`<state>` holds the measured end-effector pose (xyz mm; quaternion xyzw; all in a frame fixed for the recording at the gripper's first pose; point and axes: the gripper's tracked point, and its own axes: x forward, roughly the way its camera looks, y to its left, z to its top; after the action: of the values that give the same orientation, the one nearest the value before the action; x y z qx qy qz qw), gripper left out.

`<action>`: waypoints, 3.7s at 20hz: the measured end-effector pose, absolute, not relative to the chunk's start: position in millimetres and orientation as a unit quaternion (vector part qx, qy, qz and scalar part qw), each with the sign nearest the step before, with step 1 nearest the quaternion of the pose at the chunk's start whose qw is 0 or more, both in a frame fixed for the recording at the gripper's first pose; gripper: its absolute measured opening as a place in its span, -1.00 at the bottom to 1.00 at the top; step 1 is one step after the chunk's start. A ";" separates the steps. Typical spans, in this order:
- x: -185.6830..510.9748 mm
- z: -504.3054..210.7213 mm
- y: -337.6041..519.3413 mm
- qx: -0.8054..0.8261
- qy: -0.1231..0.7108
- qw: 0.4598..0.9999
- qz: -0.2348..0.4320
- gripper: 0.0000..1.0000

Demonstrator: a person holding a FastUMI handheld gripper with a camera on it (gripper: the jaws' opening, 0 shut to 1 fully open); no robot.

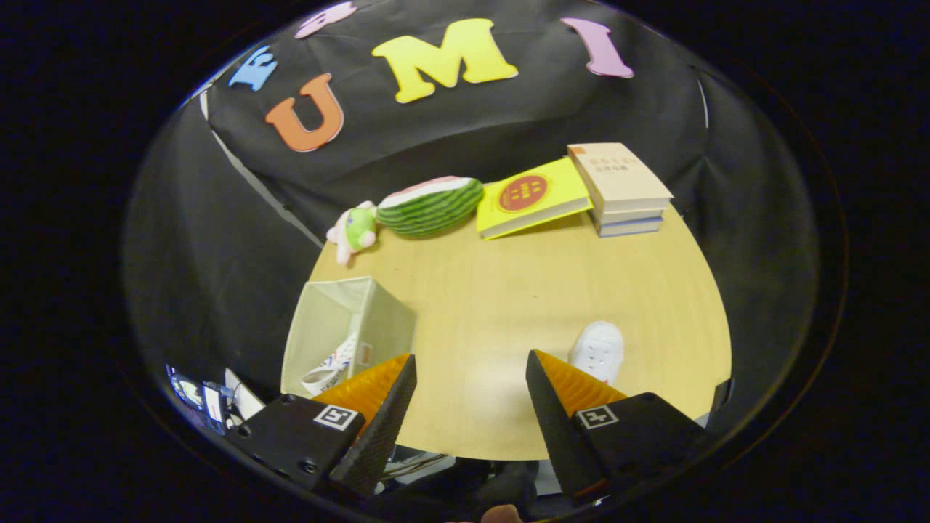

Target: Open the storage box then place both shoes into the box .Put the left shoe in first, then the right shoe, with the right side of both shoes facing outward in a uniform manner.

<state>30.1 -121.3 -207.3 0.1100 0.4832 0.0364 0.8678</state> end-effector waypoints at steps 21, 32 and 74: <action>-30.2 -426.4 -219.0 0.123 0.652 0.749 0.002 0.33; -23.6 -377.8 -197.8 0.293 0.638 0.712 0.011 -0.85; 23.1 -142.8 128.9 0.082 0.372 0.924 0.026 0.58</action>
<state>23.1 128.9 -142.8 0.0824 0.3715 0.0264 0.9244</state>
